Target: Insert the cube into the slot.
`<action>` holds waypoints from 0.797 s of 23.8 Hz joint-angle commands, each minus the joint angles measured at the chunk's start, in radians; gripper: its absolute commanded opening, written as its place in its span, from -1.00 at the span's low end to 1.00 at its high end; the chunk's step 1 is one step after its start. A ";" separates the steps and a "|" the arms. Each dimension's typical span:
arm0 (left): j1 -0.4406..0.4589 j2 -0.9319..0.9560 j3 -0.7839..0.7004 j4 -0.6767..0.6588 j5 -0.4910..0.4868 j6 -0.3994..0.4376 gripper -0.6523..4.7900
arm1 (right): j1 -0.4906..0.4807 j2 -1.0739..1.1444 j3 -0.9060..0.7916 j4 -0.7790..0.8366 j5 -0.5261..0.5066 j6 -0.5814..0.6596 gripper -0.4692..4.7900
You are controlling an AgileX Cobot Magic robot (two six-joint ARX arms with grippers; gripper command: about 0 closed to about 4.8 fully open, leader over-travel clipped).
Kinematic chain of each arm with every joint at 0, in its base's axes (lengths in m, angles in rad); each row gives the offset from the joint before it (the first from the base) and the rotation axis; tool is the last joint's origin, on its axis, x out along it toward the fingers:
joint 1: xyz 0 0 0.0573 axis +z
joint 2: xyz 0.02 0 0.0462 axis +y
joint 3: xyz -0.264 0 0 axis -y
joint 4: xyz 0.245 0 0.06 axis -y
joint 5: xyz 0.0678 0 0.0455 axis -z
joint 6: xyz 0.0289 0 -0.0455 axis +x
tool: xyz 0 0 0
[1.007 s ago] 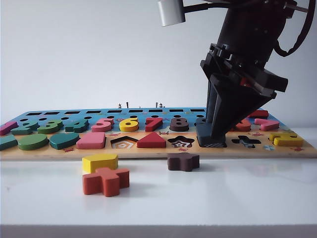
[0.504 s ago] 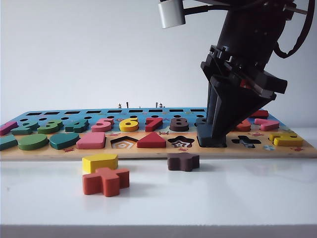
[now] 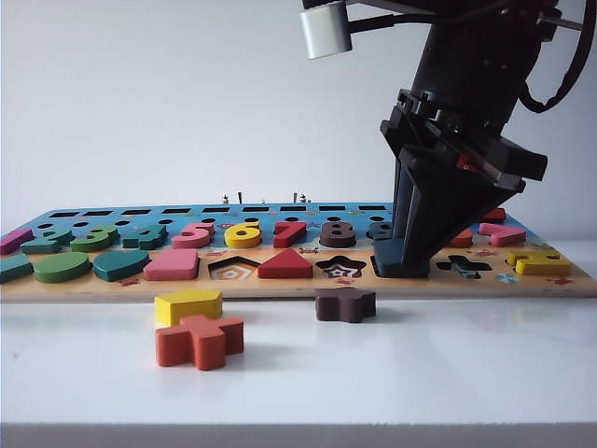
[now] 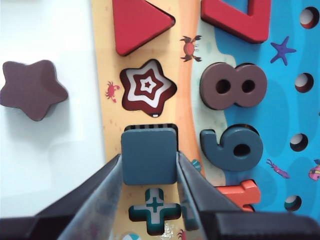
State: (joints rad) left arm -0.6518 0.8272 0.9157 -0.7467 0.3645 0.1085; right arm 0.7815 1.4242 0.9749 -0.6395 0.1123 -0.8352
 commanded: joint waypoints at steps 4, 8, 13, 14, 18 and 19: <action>0.001 -0.001 0.003 0.016 0.003 0.004 -0.69 | 0.002 -0.003 0.003 0.004 -0.041 0.006 -0.26; 0.001 -0.001 0.003 0.016 0.003 0.004 -0.69 | 0.002 -0.003 0.003 0.005 -0.041 0.008 0.00; 0.001 -0.001 0.003 0.016 0.003 0.004 -0.69 | 0.002 -0.003 0.003 0.005 -0.041 0.008 0.19; 0.001 -0.001 0.003 0.016 0.003 0.004 -0.69 | 0.002 -0.003 0.003 0.006 -0.041 0.008 0.23; 0.001 -0.001 0.003 0.016 0.003 0.004 -0.69 | 0.002 -0.020 0.005 0.021 -0.040 0.032 0.26; 0.001 -0.001 0.003 0.016 0.003 0.004 -0.69 | 0.002 -0.028 0.006 0.031 -0.040 0.044 0.26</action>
State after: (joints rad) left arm -0.6518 0.8272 0.9161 -0.7464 0.3645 0.1085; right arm 0.7815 1.4162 0.9749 -0.6376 0.0780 -0.8188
